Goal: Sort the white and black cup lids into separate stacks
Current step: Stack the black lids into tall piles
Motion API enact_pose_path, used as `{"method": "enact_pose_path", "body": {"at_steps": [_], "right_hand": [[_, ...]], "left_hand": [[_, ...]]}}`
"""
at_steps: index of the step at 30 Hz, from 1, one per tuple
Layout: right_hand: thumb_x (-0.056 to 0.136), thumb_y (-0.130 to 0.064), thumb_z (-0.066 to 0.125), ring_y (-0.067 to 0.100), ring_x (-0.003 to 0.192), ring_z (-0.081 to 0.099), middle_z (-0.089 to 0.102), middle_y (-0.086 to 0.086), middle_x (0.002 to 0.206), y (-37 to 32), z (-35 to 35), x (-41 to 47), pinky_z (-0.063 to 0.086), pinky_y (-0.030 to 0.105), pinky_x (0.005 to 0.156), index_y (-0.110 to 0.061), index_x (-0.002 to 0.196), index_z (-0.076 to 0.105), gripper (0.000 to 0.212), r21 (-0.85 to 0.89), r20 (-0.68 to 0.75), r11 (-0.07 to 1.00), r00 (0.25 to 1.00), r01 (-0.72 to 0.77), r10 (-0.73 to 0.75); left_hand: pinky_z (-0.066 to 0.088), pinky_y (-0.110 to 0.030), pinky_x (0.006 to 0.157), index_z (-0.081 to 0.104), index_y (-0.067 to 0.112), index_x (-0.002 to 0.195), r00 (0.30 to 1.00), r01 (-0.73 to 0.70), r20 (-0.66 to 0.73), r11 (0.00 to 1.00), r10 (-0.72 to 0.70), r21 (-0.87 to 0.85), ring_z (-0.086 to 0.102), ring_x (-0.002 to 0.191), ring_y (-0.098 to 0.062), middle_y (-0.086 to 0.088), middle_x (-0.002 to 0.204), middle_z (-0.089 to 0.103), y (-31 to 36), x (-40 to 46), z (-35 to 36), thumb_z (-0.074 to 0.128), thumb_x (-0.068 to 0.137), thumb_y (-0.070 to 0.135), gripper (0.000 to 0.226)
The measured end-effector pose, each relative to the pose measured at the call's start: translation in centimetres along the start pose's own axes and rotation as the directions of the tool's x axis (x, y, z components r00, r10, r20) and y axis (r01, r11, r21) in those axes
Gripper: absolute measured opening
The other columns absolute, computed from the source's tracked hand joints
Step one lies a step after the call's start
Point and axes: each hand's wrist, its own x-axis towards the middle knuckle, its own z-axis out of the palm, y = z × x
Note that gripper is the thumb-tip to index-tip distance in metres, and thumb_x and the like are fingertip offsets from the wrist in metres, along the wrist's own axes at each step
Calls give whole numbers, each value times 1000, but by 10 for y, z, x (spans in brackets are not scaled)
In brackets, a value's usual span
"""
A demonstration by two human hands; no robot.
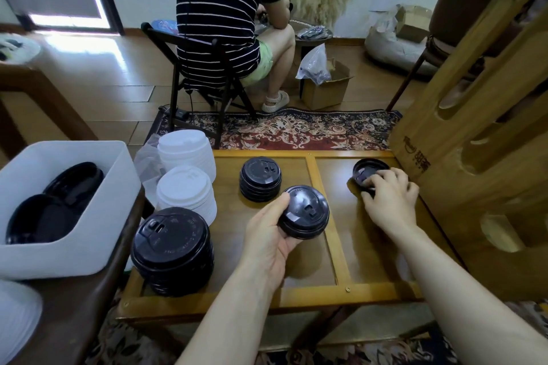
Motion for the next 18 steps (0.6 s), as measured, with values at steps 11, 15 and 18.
{"method": "enact_pose_path", "body": {"at_steps": [11, 15, 18], "right_hand": [[83, -7, 71, 4, 128, 44, 55, -4, 124, -52, -55, -66, 34, 20, 106, -13, 83, 58, 14, 785, -148, 564, 962, 256, -229], [81, -7, 71, -5, 136, 35, 52, -8, 133, -65, -62, -89, 32, 6, 99, -20, 79, 57, 19, 825, -72, 495, 921, 271, -384], [78, -16, 76, -2, 138, 33, 51, -8, 136, -67, -62, -92, 33, 11, 102, -30, 77, 58, 22, 779, -80, 538, 902, 322, -424]], "left_hand": [[61, -43, 79, 57, 12, 135, 995, -92, -43, 996, 92, 6, 71, 102, -29, -15, 120, 70, 1, -3, -3, 62, 94, 6, 42], [61, -36, 69, 58, 17, 133, 992, -124, -24, 992, 124, -15, 70, 102, -28, -15, 123, 69, 1, -13, -1, 58, 96, 4, 39], [60, -34, 68, 60, 17, 131, 991, -132, -17, 991, 132, -14, 69, 107, -30, -14, 120, 70, 2, -18, -2, 56, 98, 6, 35]]}}
